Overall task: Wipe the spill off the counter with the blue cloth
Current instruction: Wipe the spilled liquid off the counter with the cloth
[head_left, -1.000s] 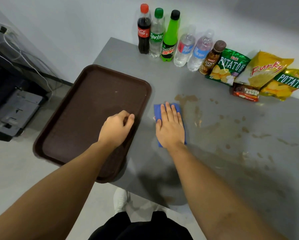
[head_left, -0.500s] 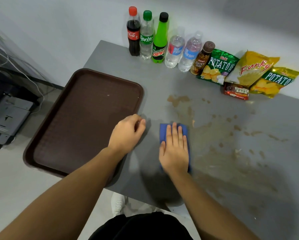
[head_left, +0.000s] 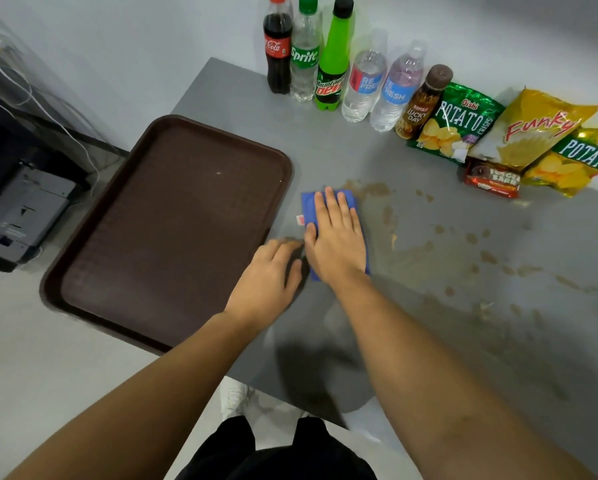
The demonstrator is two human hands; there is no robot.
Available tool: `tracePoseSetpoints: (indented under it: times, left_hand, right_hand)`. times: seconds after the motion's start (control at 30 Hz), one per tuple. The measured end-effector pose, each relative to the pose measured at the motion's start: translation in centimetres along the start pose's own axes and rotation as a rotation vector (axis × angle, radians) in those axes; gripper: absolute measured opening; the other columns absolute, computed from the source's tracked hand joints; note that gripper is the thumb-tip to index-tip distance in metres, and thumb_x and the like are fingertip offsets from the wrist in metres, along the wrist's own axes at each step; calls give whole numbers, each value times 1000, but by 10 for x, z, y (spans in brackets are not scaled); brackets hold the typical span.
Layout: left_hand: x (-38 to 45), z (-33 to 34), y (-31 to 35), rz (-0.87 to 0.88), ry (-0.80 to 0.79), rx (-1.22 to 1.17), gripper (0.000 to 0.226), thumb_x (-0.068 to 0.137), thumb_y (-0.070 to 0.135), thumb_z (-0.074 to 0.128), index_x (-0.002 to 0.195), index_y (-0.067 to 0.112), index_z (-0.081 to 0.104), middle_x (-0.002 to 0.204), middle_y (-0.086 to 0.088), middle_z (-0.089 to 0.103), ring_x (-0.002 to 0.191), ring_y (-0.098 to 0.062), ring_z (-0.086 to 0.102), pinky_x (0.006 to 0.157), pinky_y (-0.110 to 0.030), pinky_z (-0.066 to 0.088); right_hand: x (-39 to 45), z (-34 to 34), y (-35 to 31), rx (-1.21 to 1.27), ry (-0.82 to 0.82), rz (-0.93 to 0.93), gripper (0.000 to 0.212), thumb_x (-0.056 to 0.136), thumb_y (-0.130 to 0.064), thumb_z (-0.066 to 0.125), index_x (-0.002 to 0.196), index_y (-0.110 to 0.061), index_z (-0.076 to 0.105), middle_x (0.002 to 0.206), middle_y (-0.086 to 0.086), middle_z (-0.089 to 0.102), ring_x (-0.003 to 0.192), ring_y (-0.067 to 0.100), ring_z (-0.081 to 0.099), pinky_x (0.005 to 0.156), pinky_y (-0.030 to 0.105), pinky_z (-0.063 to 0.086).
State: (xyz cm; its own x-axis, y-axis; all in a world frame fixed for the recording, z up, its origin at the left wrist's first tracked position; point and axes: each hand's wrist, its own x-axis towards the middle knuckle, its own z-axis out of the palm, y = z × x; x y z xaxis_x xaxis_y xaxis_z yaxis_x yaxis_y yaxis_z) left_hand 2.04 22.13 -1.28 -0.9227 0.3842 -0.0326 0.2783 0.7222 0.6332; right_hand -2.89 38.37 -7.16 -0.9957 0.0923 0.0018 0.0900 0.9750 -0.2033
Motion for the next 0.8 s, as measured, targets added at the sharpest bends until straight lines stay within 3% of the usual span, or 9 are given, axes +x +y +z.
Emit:
tracePoseSetpoints:
  times: [0.13,0.23,0.3,0.5,0.8]
  left_hand:
    - [-3,29,-2,-14,5,181,54,106,23,54,153,-2,44,159,-22,43,150,-38,36,126,-41,23]
    - [-6,53,-11,-74,-23,242,65,110,39,39,163,6,23,172,-13,15,161,-28,6,130,-42,7]
    - [-9,62,-16,-83,-26,290,67,110,44,30,165,9,15,174,-9,6,160,-23,-5,129,-40,-2]
    - [-12,70,-20,-58,32,380,66,109,43,28,163,5,23,172,-13,16,160,-27,8,130,-46,11]
    - [-10,78,-26,-59,82,398,67,109,44,31,164,8,21,173,-10,13,161,-22,2,130,-38,-2]
  right_hand:
    - [2,-7,26,8,-10,89,65,103,-39,32,163,-17,22,172,5,17,159,23,11,129,42,9]
    - [-12,-11,41,-5,-9,160,66,103,-40,29,164,-17,17,172,6,12,160,24,8,130,43,8]
    - [-28,-12,45,-12,-8,203,66,104,-39,28,164,-16,15,172,6,11,160,25,8,130,44,9]
    - [-81,-2,24,-45,31,196,65,104,-36,24,163,-12,16,172,8,14,159,25,13,129,45,14]
    - [8,-5,20,1,-25,-101,61,105,-37,31,162,-18,24,172,1,17,159,21,12,129,42,12]
